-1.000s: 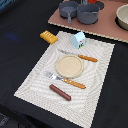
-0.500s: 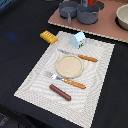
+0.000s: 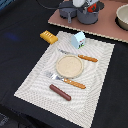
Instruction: Interact with the objects in diverse but meaningful ways.
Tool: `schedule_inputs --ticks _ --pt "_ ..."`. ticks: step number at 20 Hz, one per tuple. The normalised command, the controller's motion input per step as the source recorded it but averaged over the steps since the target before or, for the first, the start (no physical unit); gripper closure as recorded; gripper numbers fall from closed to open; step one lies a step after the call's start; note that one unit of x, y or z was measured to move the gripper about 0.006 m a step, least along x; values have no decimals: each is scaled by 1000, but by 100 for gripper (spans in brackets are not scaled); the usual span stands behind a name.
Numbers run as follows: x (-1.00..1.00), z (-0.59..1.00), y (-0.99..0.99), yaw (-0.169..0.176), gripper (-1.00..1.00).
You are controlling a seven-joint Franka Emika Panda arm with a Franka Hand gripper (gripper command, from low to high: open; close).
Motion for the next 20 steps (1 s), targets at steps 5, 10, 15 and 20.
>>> schedule_inputs --ticks 5,10,15,20 --pt "45 208 653 0 100" --pt "161 163 574 0 -100" --pt "240 193 516 0 -100" --pt "268 274 475 0 -100"
